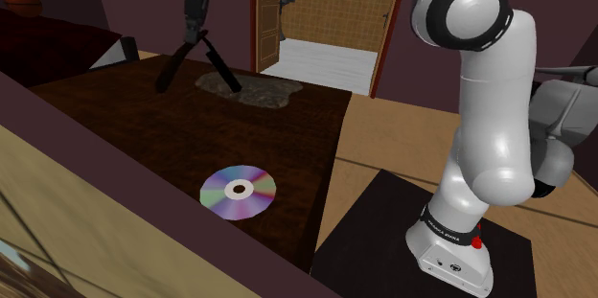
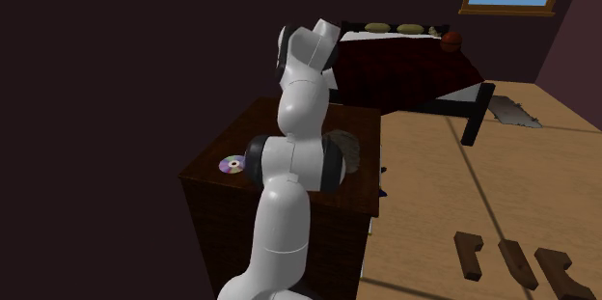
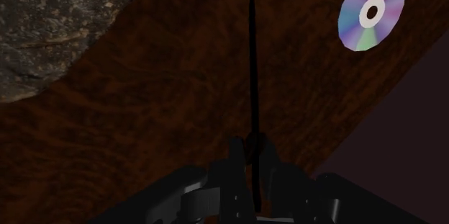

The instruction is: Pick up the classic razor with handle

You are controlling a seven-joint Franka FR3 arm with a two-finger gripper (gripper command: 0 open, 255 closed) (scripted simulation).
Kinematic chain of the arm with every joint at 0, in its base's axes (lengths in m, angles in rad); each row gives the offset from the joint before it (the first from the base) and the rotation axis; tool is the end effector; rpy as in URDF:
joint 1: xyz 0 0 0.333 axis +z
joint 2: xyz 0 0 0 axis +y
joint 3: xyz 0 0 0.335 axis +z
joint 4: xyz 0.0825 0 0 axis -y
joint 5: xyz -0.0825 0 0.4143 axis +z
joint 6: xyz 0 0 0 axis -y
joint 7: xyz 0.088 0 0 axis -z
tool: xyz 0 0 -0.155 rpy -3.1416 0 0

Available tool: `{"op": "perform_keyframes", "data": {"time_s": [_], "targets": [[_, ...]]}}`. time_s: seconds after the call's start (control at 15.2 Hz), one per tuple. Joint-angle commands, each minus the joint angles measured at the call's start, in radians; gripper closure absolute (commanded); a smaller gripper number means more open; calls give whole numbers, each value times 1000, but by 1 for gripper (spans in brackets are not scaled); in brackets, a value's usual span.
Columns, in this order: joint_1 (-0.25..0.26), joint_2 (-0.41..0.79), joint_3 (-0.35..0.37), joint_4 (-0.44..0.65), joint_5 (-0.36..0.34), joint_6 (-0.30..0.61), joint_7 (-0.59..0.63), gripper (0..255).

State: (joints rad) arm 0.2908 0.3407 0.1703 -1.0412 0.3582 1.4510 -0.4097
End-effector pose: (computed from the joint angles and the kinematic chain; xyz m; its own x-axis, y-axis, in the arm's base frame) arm 0.5911 0.3309 0.6476 0.6237 0.7457 0.2343 0.7725 -0.5422 -0.3305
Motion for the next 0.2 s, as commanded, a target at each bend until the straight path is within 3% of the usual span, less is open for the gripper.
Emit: {"op": "perform_keyframes", "data": {"time_s": [0.0, 0.13], "targets": [[4, 24, 2, 66, -3, -39, 18, 255], [4, 26, 2, 71, -3, -42, 19, 255]]}}
